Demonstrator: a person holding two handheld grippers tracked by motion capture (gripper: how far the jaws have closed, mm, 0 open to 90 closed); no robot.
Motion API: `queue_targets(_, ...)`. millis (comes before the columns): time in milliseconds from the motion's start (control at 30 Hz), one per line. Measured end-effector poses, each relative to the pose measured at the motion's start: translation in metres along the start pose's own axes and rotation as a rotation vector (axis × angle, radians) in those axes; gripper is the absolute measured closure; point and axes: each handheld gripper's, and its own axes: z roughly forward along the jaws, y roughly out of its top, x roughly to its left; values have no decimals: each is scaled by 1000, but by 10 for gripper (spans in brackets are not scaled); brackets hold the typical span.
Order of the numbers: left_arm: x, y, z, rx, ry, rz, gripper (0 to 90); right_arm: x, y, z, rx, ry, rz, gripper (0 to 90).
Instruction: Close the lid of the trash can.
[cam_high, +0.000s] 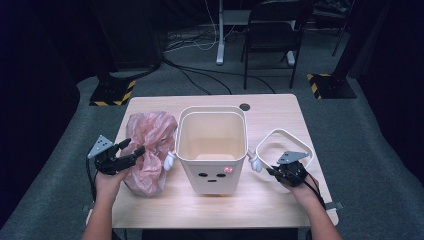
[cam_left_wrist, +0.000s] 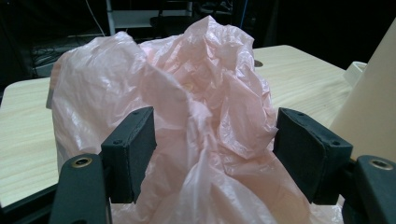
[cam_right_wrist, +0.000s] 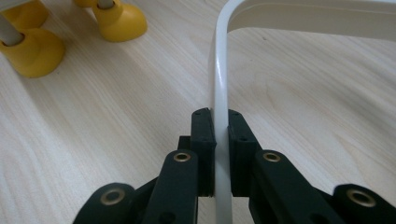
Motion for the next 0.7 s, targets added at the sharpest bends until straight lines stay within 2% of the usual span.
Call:
queue_targets(333,0,7,-8,-5,11,-2,306,-1,7,-12,-31,13,1,835)
queue_targets(700,-2,14,-12,-1,4,-1,334,-3,20,-27,-28,25,-14,836)
